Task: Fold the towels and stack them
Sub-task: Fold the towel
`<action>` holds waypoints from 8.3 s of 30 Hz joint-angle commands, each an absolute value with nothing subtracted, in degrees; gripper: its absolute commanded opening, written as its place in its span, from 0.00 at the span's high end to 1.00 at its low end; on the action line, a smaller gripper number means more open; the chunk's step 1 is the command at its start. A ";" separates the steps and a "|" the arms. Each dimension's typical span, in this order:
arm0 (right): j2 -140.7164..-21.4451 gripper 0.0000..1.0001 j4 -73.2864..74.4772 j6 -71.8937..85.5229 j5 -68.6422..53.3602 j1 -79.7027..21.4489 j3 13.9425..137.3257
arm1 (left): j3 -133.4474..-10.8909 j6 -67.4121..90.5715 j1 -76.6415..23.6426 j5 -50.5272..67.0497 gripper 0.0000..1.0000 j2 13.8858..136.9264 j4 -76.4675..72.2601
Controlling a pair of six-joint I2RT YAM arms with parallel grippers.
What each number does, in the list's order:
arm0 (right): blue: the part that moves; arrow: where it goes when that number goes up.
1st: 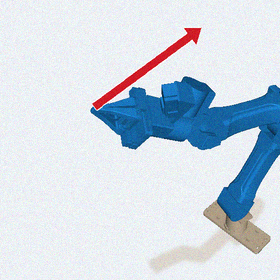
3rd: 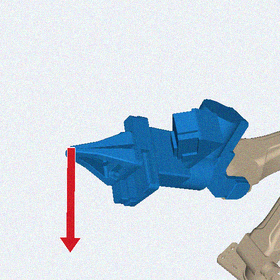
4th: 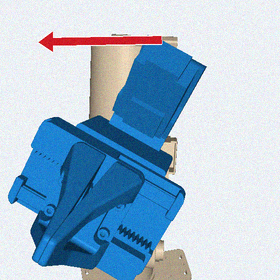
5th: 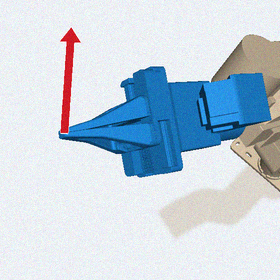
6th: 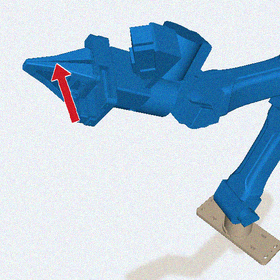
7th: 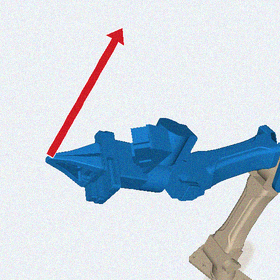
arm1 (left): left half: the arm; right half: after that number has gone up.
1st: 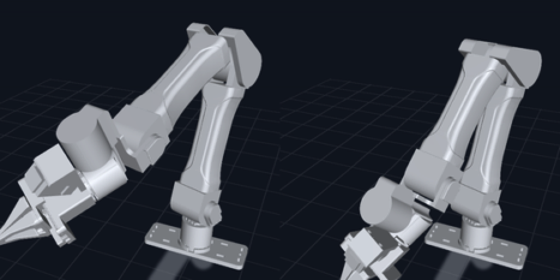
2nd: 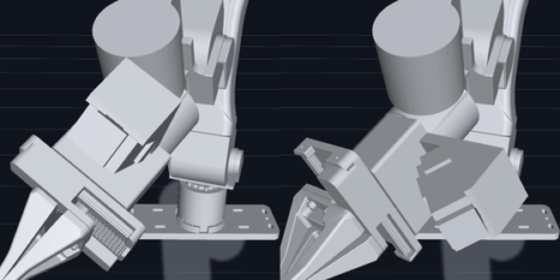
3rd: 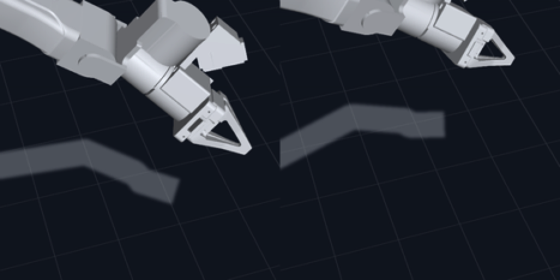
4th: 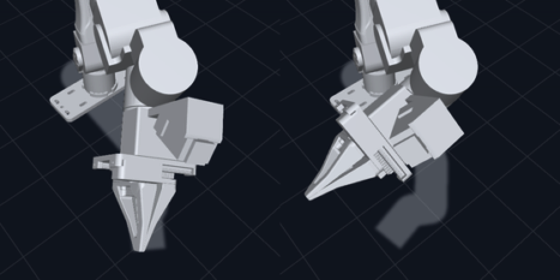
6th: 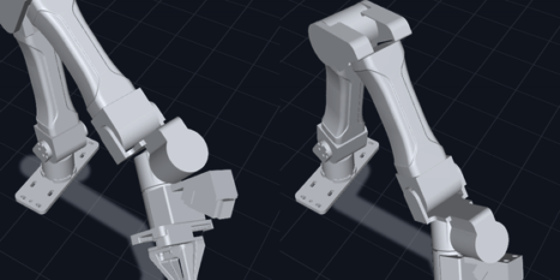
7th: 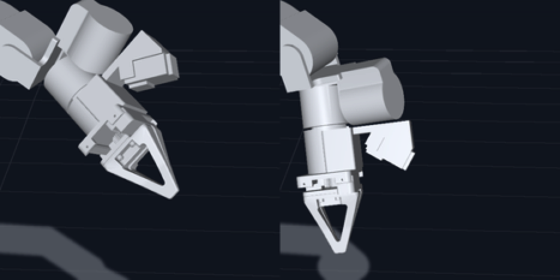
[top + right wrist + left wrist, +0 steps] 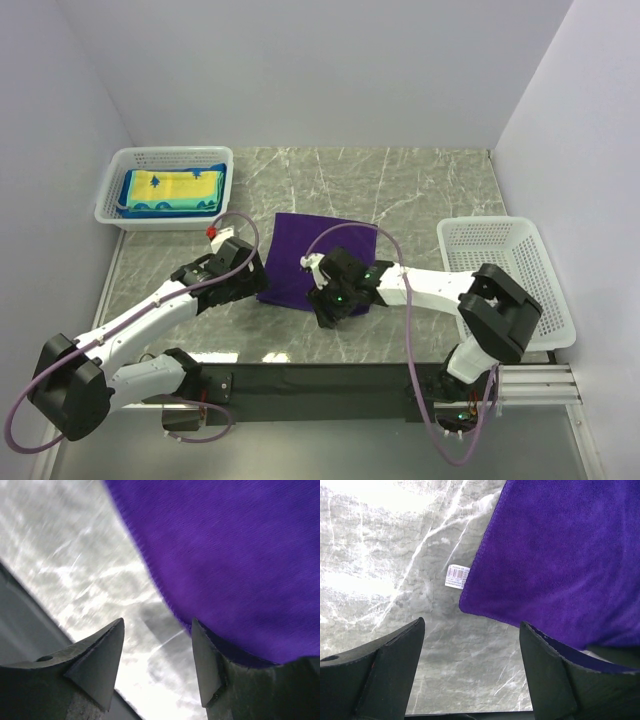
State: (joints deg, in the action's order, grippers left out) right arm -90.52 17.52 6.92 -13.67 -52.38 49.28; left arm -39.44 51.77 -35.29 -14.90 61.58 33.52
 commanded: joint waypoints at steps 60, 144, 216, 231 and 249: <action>-68.04 0.76 9.75 39.29 -10.46 -30.15 21.80 | -26.72 64.24 -37.62 -4.13 0.66 67.26 22.58; -84.20 0.55 25.22 24.26 5.54 -37.17 51.60 | -53.79 49.66 -38.13 -14.06 0.30 83.31 30.85; -121.64 0.50 45.18 -24.61 -16.00 -18.19 94.39 | -58.10 23.99 -28.83 -18.54 0.01 85.17 36.04; -122.87 0.67 46.85 -26.37 -17.14 -19.25 93.52 | -60.28 22.59 -28.83 -14.87 0.02 86.39 33.49; -121.73 1.00 45.79 -25.31 -12.40 -19.34 91.76 | -80.49 7.65 -25.05 -2.30 0.30 106.87 29.96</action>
